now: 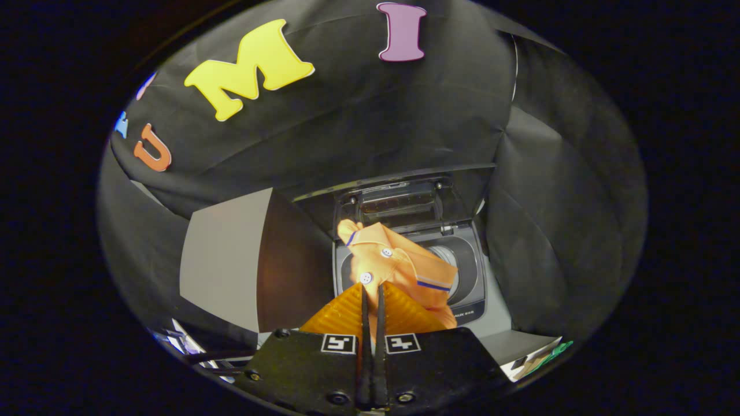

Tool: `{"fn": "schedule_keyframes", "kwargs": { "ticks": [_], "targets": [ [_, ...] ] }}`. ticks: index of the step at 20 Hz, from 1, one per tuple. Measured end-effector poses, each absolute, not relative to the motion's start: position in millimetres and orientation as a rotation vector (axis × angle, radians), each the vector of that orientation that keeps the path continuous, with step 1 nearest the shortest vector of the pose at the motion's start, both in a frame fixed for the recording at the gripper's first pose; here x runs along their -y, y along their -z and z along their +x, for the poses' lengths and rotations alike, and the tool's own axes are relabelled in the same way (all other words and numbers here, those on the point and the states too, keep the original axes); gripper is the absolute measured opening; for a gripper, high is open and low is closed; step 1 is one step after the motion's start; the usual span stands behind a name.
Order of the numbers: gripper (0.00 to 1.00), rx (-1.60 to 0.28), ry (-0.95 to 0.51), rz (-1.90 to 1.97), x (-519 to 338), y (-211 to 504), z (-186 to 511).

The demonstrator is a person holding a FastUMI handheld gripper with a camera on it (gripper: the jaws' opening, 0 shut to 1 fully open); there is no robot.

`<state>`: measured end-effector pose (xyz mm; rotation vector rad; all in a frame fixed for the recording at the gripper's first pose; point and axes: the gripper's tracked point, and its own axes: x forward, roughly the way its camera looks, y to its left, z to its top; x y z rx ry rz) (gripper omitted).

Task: Put the clothes into the washing machine and then close the washing machine lid.

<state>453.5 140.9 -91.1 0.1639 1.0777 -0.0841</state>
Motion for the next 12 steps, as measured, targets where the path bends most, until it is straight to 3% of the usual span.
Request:
{"fn": "schedule_keyframes", "kwargs": {
  "ticks": [12],
  "targets": [
    [0.05,-1.076,0.066,0.194,-129.7,112.1,467.7]
  ]
}}
